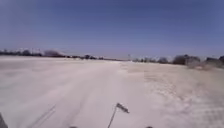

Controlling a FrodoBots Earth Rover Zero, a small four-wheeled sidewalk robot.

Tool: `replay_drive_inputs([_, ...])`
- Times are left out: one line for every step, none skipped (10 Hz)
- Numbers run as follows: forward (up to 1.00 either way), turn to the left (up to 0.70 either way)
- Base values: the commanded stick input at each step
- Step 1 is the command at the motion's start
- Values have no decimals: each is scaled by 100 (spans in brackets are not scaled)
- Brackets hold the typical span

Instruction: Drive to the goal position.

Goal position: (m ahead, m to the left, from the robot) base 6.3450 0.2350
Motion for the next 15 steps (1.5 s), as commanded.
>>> replay_drive_inputs([70,0])
replay_drive_inputs([70,0])
replay_drive_inputs([70,0])
replay_drive_inputs([70,0])
replay_drive_inputs([70,0])
replay_drive_inputs([70,0])
replay_drive_inputs([70,0])
replay_drive_inputs([70,0])
replay_drive_inputs([70,0])
replay_drive_inputs([70,0])
replay_drive_inputs([70,0])
replay_drive_inputs([70,0])
replay_drive_inputs([70,0])
replay_drive_inputs([70,0])
replay_drive_inputs([70,0])
